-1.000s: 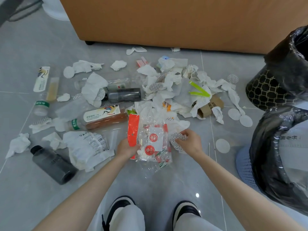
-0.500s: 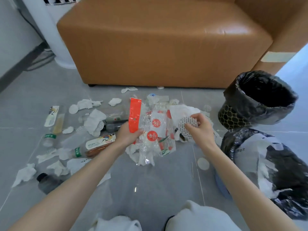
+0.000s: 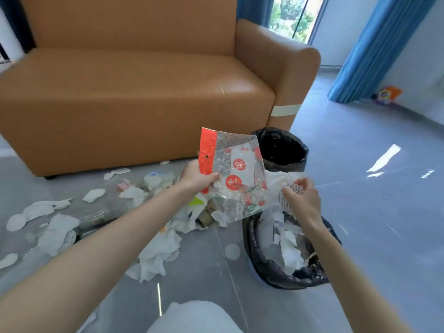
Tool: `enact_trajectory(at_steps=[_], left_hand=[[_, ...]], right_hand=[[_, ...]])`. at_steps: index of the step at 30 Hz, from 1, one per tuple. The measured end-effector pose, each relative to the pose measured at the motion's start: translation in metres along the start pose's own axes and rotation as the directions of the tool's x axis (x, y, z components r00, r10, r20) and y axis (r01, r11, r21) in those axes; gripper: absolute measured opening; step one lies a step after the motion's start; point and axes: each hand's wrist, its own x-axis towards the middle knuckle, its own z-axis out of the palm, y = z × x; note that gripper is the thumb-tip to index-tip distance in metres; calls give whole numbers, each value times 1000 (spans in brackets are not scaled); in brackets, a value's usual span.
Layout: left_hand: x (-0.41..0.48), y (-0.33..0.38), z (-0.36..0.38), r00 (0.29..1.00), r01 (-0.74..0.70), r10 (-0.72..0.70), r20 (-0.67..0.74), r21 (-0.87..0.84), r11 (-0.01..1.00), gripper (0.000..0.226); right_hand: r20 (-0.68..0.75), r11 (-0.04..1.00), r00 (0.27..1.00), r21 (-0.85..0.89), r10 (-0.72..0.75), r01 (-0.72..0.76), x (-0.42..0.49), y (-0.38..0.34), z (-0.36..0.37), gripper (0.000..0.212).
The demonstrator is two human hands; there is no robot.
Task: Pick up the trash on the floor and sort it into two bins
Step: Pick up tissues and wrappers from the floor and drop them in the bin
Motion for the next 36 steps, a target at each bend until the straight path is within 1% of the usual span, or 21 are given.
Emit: enact_trajectory(at_steps=[6, 8, 11, 13, 14, 16, 17, 18, 19, 20, 21, 23, 25, 27, 28, 30, 31, 32, 34, 35, 36], left_hand=[[3, 26, 66, 989, 67, -55, 137, -87, 994, 11], [2, 25, 86, 979, 86, -72, 191, -71, 994, 14], [2, 10, 107, 970, 91, -86, 226, -12, 996, 11], [4, 0, 115, 969, 99, -100, 226, 16, 995, 20], [5, -4, 117, 970, 107, -108, 217, 19, 994, 23], [6, -9, 121, 968, 127, -128, 216, 20, 992, 24], [7, -11, 123, 963, 140, -138, 233, 8, 990, 24], [7, -13, 124, 957, 150, -145, 251, 0, 989, 24], [7, -15, 126, 954, 150, -146, 262, 4, 989, 24], [8, -18, 128, 954, 139, -140, 264, 20, 990, 24], [7, -20, 129, 955, 120, -126, 270, 39, 992, 24], [6, -22, 134, 950, 75, -91, 298, 67, 995, 19], [3, -24, 141, 942, 64, -79, 327, 57, 996, 20], [0, -25, 149, 931, 75, -80, 355, 29, 997, 24], [0, -27, 153, 925, 81, -82, 371, 19, 997, 32], [-1, -29, 155, 918, 66, -72, 391, 31, 997, 60], [-1, -32, 155, 921, 34, -54, 387, 57, 998, 73], [-2, -32, 153, 926, -23, -12, 377, 87, 996, 74], [-1, -36, 150, 915, -154, 88, 395, 140, 978, 58], [0, -39, 149, 896, -198, 105, 431, 177, 964, 48], [0, -42, 148, 872, -232, 103, 479, 219, 948, 40]], right_hand=[[-8, 956, 980, -219, 198, -195, 1, 69, -28, 18], [44, 926, 955, -260, 294, -273, 2, 92, -32, 21], [186, 884, 916, -384, 356, -266, -1, 118, -34, 38], [146, 896, 946, -388, 289, -214, 0, 122, -36, 35], [91, 924, 965, -324, 245, -204, 0, 119, -36, 28], [19, 964, 964, 11, 264, -264, 5, 104, -39, 24], [64, 917, 939, 204, 337, -343, 7, 95, -41, 29], [166, 823, 898, 358, 409, -441, 11, 88, -43, 36], [274, 734, 853, 434, 445, -522, 14, 83, -47, 44], [361, 691, 820, 444, 444, -570, 18, 83, -49, 51], [419, 709, 806, 403, 418, -578, 20, 84, -50, 53], [438, 842, 835, 261, 332, -472, 19, 87, -47, 56], [342, 905, 886, 176, 312, -387, 18, 97, -41, 65], [210, 915, 926, 195, 313, -354, 15, 106, -38, 68], [147, 922, 941, 200, 305, -330, 14, 110, -38, 73], [72, 945, 955, 138, 288, -295, 11, 121, -39, 84], [63, 957, 959, 65, 278, -282, 8, 125, -38, 92], [54, 962, 962, -66, 269, -265, 4, 129, -36, 103], [16, 890, 975, -413, 221, -194, -2, 134, -30, 116], [-5, 842, 991, -528, 132, -115, -5, 135, -26, 114], [3, 813, 1000, -582, 14, -9, -6, 134, -22, 108]])
